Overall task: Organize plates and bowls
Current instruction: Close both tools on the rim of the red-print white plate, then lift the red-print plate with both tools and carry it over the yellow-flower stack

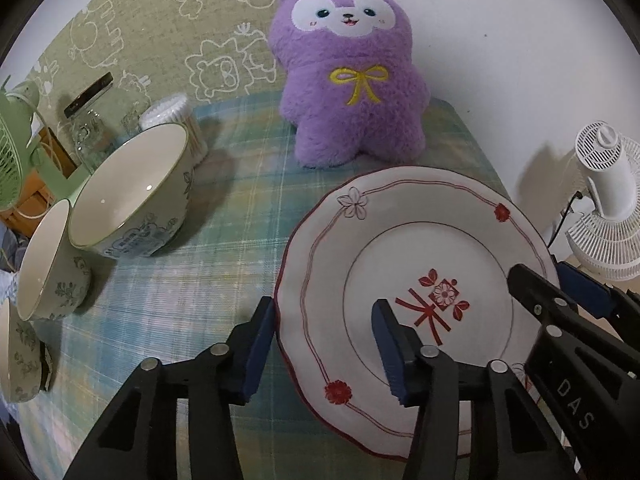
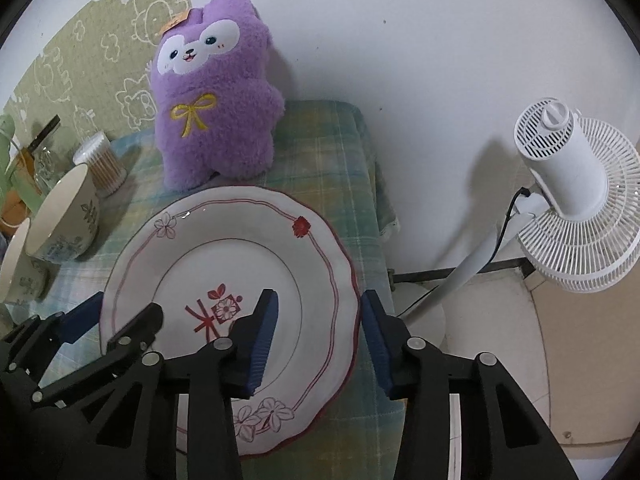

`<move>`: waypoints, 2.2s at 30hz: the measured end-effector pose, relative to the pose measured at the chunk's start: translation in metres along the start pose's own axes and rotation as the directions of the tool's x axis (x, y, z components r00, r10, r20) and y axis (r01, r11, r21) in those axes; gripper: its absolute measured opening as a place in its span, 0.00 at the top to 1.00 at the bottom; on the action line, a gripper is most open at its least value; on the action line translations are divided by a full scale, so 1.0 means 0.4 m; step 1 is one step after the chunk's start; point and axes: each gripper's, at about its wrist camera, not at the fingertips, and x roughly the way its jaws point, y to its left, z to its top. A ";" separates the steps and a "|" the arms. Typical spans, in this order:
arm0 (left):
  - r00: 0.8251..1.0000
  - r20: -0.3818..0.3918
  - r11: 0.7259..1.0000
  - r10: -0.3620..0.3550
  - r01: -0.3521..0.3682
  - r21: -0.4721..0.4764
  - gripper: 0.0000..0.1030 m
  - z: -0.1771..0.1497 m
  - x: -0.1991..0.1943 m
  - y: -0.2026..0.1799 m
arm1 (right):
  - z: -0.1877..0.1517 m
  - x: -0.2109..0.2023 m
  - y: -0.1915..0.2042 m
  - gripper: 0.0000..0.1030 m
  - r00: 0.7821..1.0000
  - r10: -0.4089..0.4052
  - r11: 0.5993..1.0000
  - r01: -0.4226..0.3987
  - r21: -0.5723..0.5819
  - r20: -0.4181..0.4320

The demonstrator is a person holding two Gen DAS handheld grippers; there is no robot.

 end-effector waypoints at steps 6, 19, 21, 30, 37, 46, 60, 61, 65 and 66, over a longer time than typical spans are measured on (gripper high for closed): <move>1.000 -0.026 1.000 -0.002 0.002 -0.007 0.60 -0.001 0.026 0.007 | 0.006 0.024 -0.008 0.64 1.000 -0.008 1.000 0.008 0.006 -0.025; 1.000 -0.008 1.000 -0.001 0.001 -0.006 0.62 -0.014 0.025 0.008 | 0.004 0.043 0.003 0.65 0.998 -0.040 0.999 0.040 -0.011 -0.040; 1.000 -0.009 1.000 0.003 -0.003 -0.003 0.64 -0.016 0.026 0.009 | 0.003 0.042 0.005 0.65 0.998 -0.044 0.999 0.044 -0.014 -0.043; 1.000 -0.027 1.000 -0.002 0.002 0.005 0.66 -0.046 0.006 0.026 | -0.031 0.014 0.008 0.66 0.996 -0.036 0.999 0.037 0.009 -0.079; 1.000 -0.029 1.000 -0.002 0.003 0.029 0.66 -0.094 -0.023 0.046 | -0.080 -0.023 0.026 0.66 0.994 -0.049 0.999 0.051 0.012 -0.096; 1.000 0.002 0.999 -0.005 0.005 0.053 0.66 -0.136 -0.079 0.081 | -0.128 -0.095 0.061 0.66 0.994 -0.067 0.997 0.069 0.023 -0.090; 0.998 0.059 0.998 -0.032 0.029 0.059 0.66 -0.177 -0.205 0.142 | -0.167 -0.244 0.123 0.66 0.994 -0.103 0.993 0.104 0.049 -0.030; 0.997 0.063 0.998 -0.036 0.032 0.060 0.66 -0.179 -0.216 0.147 | -0.169 -0.254 0.128 0.66 0.994 -0.106 0.993 0.107 0.050 -0.026; 0.996 0.077 0.997 -0.050 0.045 0.060 0.66 -0.187 -0.257 0.166 | -0.175 -0.301 0.147 0.66 0.993 -0.118 0.991 0.118 0.058 -0.007; 0.995 0.082 0.997 -0.055 0.050 0.060 0.66 -0.190 -0.271 0.172 | -0.176 -0.314 0.152 0.66 0.993 -0.122 0.991 0.122 0.059 -0.002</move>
